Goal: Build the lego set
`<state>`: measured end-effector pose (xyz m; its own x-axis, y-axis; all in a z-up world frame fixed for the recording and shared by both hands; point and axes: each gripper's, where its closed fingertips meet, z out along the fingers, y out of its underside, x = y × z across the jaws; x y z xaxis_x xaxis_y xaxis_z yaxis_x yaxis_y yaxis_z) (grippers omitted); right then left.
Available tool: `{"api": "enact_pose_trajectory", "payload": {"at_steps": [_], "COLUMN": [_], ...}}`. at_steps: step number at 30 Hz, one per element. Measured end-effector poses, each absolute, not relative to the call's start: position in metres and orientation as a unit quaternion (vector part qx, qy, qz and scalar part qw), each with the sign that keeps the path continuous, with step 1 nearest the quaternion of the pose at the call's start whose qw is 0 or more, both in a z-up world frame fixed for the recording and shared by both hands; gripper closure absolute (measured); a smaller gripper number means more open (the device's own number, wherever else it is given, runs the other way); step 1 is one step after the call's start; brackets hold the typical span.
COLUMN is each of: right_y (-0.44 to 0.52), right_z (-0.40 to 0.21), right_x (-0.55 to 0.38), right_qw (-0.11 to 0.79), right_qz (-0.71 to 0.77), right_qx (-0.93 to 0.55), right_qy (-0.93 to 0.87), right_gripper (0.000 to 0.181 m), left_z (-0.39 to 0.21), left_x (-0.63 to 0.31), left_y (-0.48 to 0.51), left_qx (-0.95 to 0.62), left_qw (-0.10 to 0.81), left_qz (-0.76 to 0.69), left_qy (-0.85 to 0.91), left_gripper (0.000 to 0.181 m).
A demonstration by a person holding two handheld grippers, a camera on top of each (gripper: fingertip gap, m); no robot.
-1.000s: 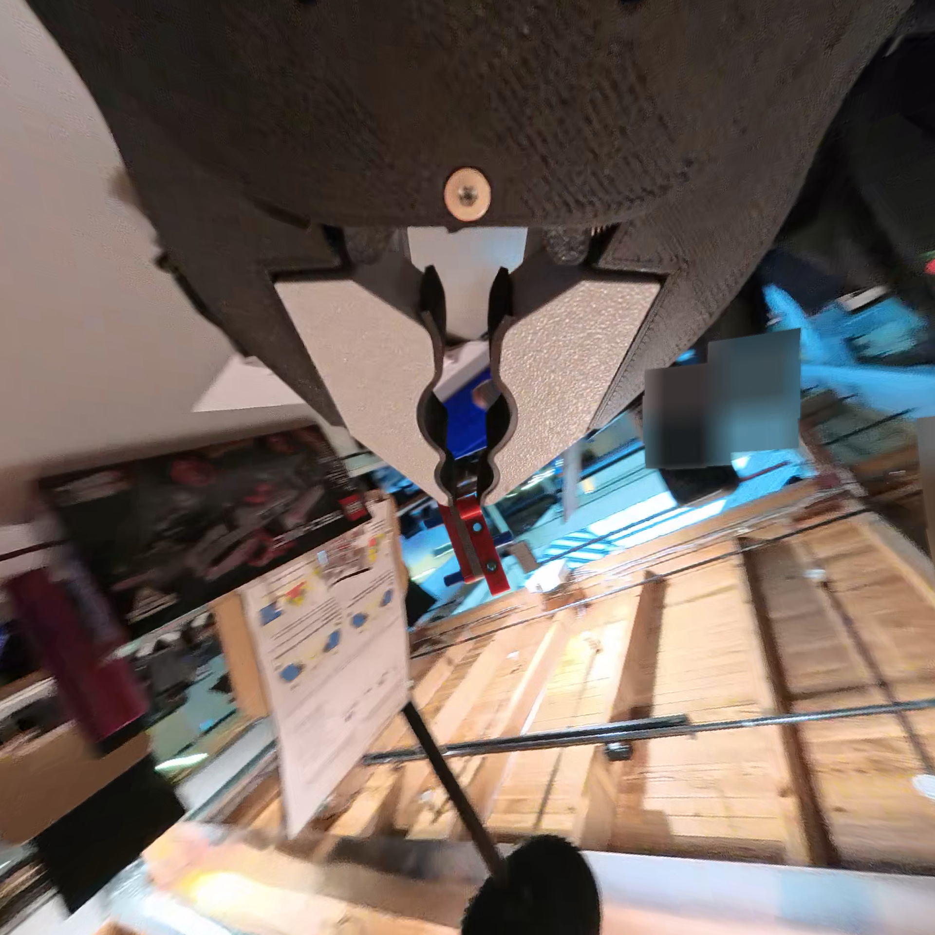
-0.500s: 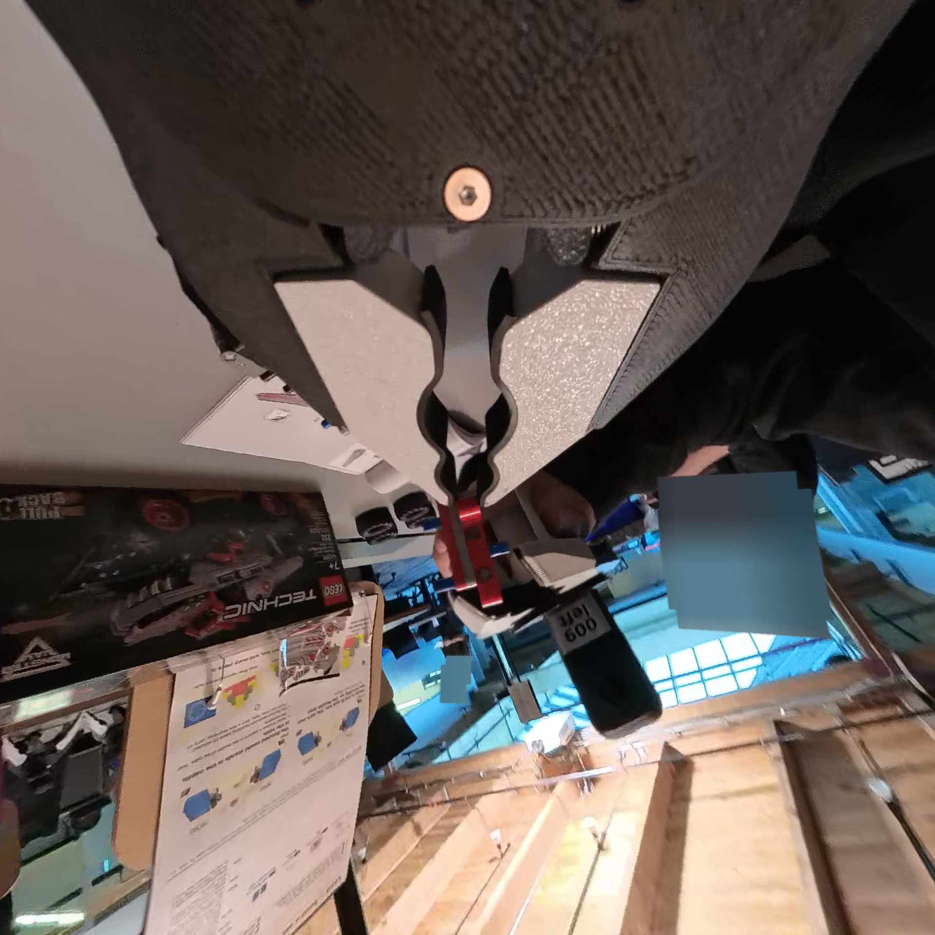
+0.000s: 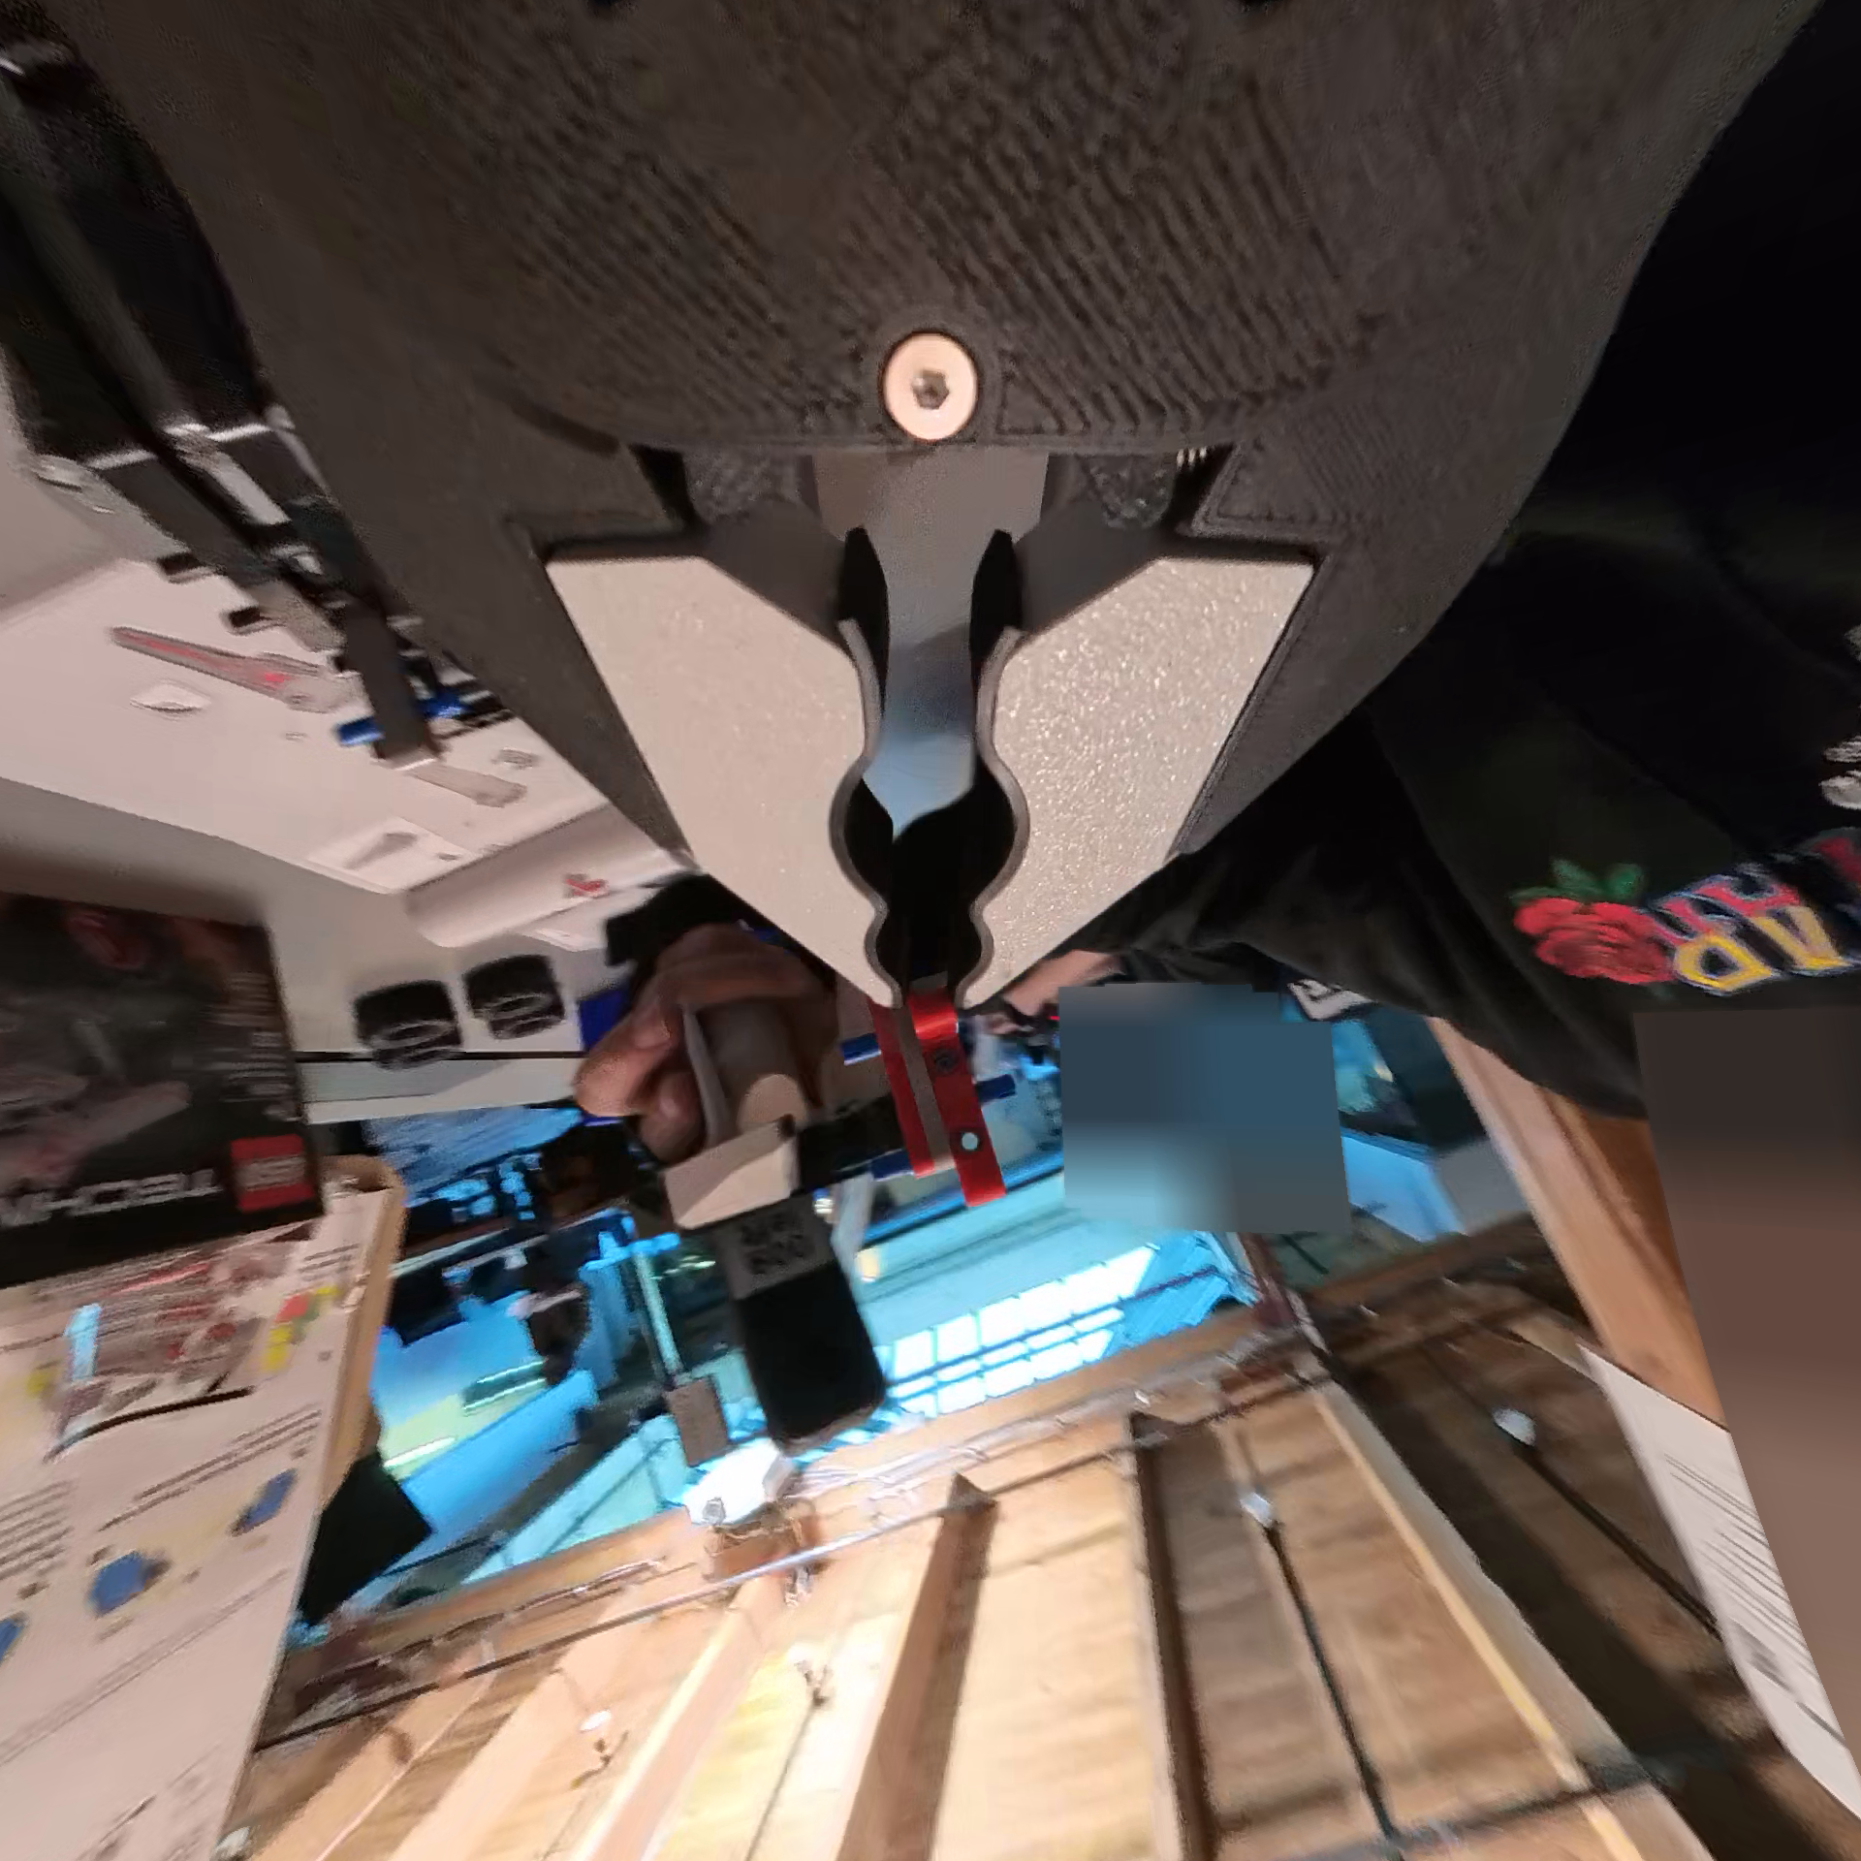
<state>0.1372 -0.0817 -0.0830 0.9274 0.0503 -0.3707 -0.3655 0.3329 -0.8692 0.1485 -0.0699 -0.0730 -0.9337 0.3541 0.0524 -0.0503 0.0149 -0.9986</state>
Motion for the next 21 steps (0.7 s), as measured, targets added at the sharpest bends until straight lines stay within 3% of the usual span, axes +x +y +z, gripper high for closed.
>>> {"api": "enact_pose_trajectory", "payload": {"at_steps": [10,13,16,21], "right_y": [-0.075,-0.074,-0.077,-0.084], "right_z": [-0.092,-0.093,-0.094,-0.093], "right_x": [0.129,0.128,0.129,0.137], "right_qw": [0.799,0.797,0.797,0.811], "right_qz": [0.193,0.191,0.18,0.209], "right_qx": [-0.553,-0.557,-0.56,-0.524], "right_qy": [0.136,0.135,0.136,0.156], "right_gripper": [0.176,0.176,0.176,0.177], "left_z": [-0.075,-0.072,-0.076,-0.085], "left_x": [0.134,0.13,0.131,0.134], "left_y": [-0.074,-0.073,-0.071,-0.073], "left_qx": [-0.178,-0.199,-0.204,-0.192], "left_qw": [0.312,0.353,0.373,0.373], "left_qz": [0.647,0.64,0.63,0.637], "left_qy": [-0.672,-0.653,-0.65,-0.647], "left_gripper": [0.152,0.168,0.172,0.159]}}
